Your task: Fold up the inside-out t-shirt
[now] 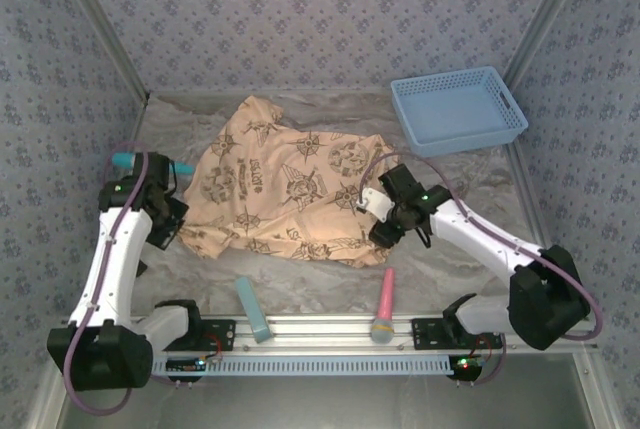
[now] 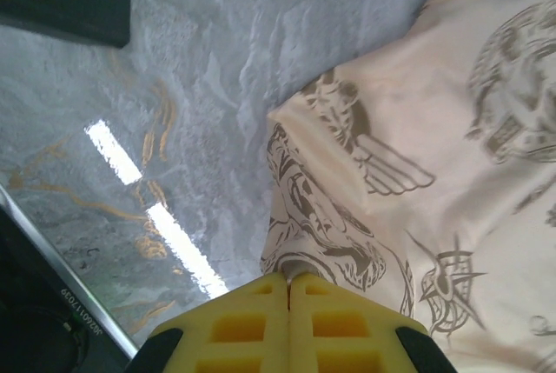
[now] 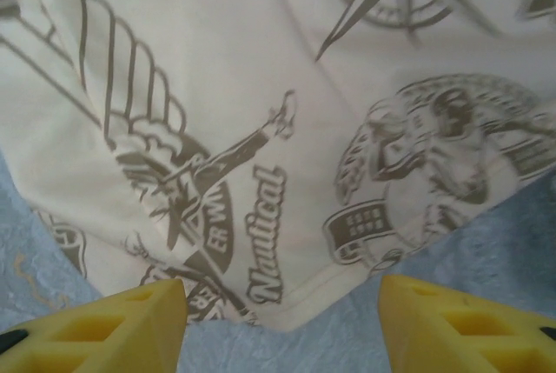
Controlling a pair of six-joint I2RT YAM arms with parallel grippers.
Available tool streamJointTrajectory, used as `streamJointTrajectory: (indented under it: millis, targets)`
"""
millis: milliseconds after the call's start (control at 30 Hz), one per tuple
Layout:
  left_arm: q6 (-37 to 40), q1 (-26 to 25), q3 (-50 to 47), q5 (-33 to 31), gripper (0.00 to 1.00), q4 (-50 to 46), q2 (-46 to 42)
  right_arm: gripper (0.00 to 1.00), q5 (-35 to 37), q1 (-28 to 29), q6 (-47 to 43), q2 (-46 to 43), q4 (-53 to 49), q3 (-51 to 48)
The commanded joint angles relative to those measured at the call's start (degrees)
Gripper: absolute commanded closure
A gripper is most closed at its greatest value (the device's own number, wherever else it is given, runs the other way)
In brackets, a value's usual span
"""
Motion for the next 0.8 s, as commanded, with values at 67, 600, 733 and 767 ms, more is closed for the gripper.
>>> streamJointTrajectory:
  millis: [67,600,733,767]
  targets:
    - [1.88,0.99,1.46,-0.2,1.0,-0.25,-0.52,0.44,6.37,3.61,-2.76,9.36,-4.2,0.39]
    - [3.78,3.37,2.79,2.68,1.0,0.96,0.62,0.99,12.4,3.5,-11.68,7.49,-2.18,4.55]
    - [3.6,3.54,3.1,3.07,1.0,1.12,0.97,0.85,6.39,3.94,-14.48,6.89,-5.99,6.12]
    - [3.63,3.62,2.96,3.21,1.0,1.15,1.04,0.82,5.08,4.11,-14.06,6.21,-5.7,5.76]
